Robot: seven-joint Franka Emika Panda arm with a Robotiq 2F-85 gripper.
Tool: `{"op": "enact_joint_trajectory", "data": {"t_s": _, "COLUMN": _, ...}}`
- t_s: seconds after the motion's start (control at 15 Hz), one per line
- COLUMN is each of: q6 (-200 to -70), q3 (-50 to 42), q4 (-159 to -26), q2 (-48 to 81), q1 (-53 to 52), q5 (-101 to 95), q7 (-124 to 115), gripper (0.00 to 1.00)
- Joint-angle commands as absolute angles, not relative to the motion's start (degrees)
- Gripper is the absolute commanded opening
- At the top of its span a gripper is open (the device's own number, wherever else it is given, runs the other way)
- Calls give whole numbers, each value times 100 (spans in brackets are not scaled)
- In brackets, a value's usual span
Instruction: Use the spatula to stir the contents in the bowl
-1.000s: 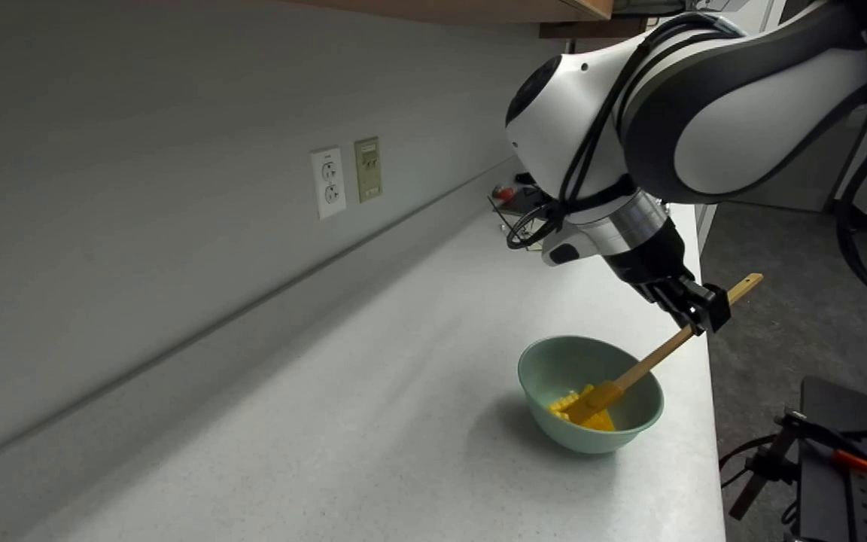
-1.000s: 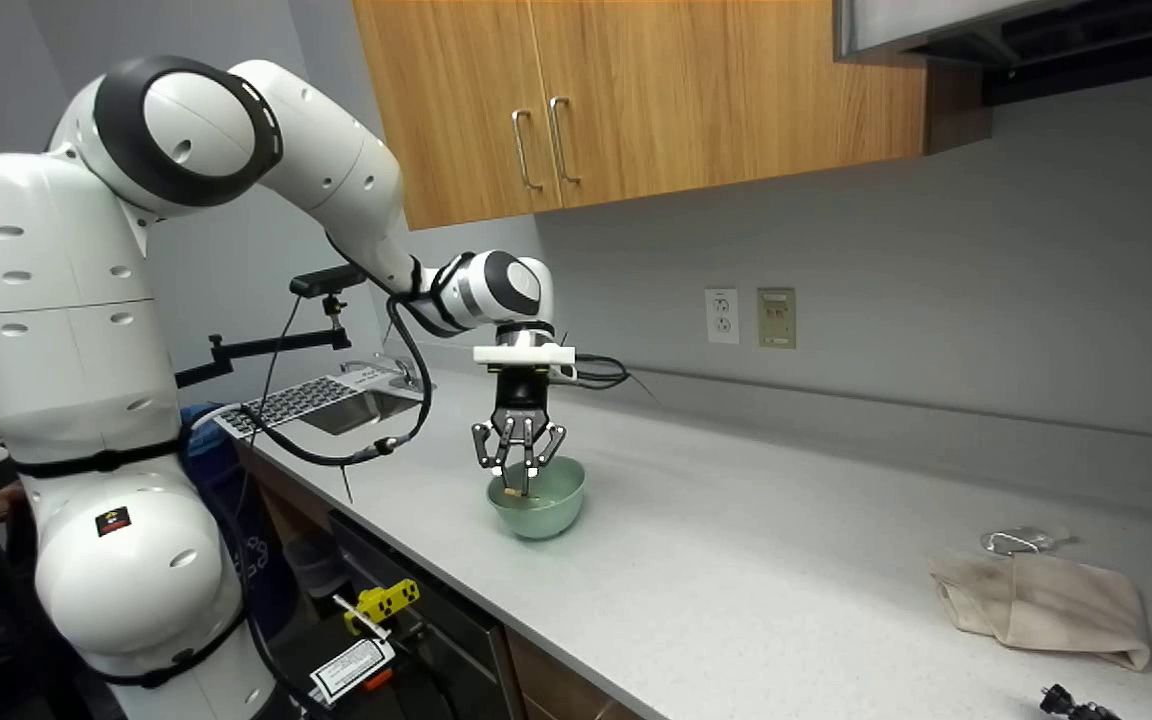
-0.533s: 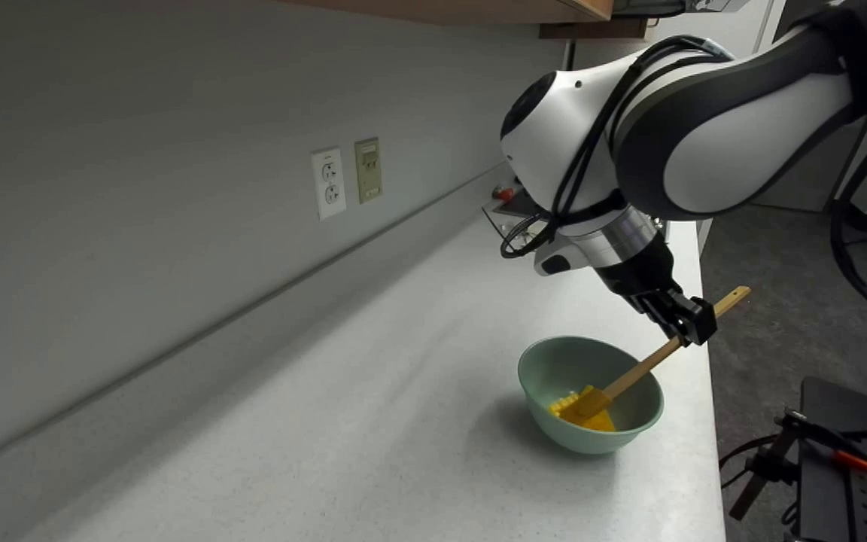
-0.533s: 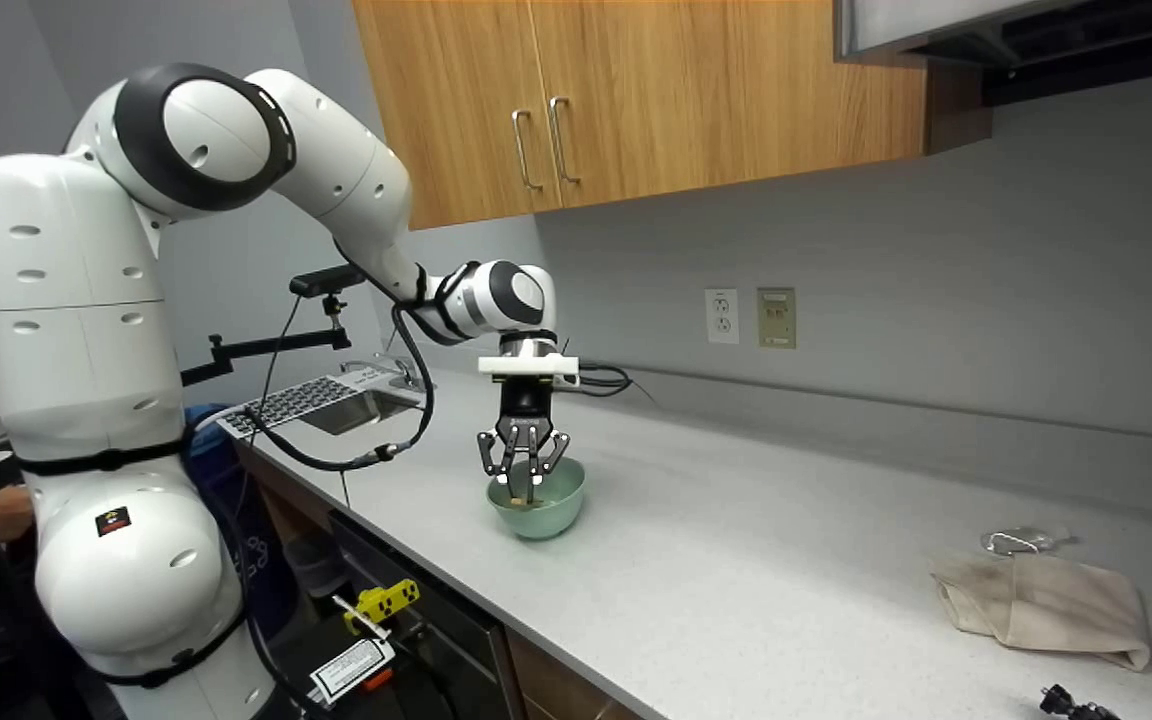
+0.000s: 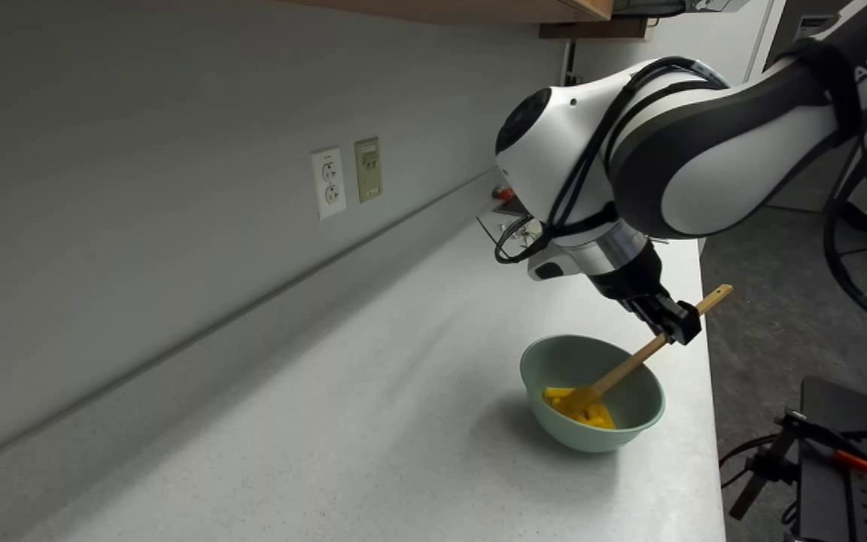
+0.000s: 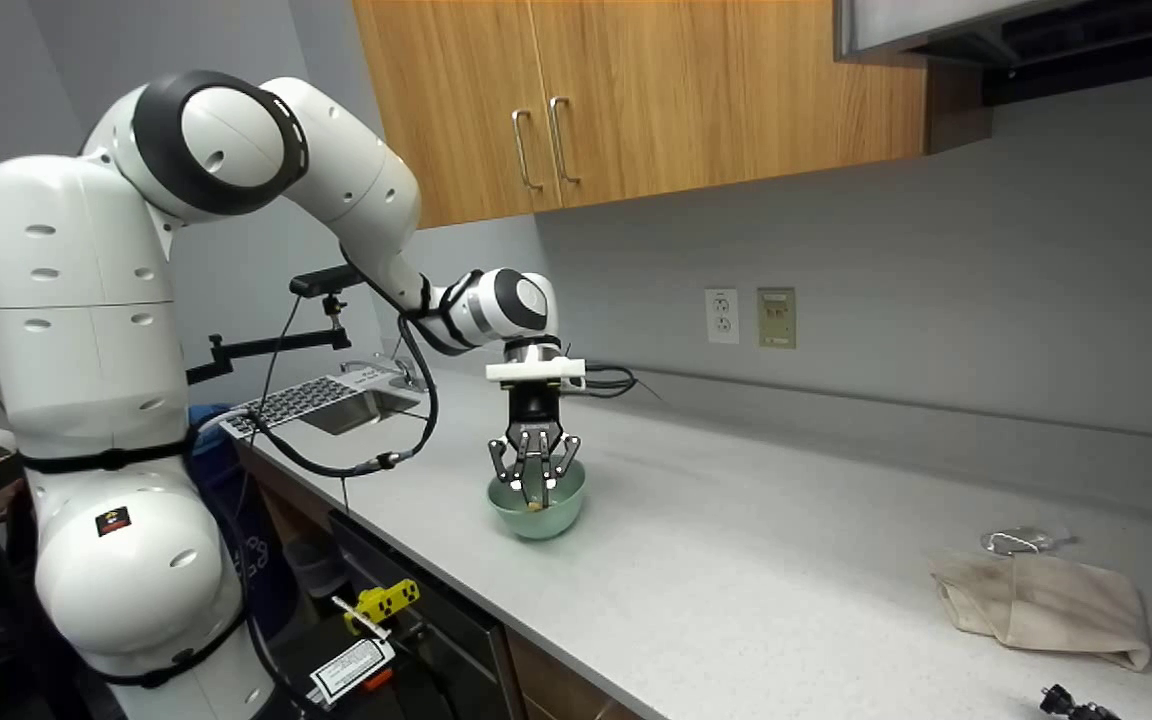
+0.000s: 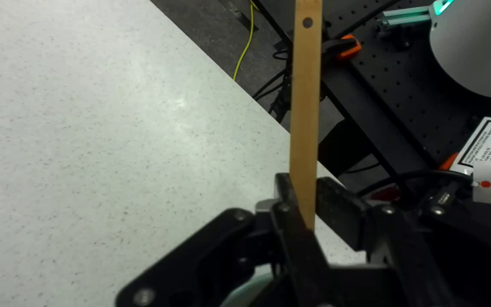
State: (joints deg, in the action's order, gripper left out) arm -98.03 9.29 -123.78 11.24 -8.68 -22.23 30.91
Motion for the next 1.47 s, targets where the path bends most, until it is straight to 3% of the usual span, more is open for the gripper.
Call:
{"op": "enact_joint_trajectory", "data": {"t_s": 0.0, "q6": -9714, "q3": 935, "q4": -12279, "q2": 975, "q1": -874, "q5": -2659, "q7": 2981, "gripper": 6}}
{"op": "enact_joint_trajectory", "data": {"t_s": 1.4, "q6": -9478, "q3": 1195, "q4": -12356, "q2": 1038, "q1": -983, "q5": -2300, "q7": 3213, "gripper": 6}}
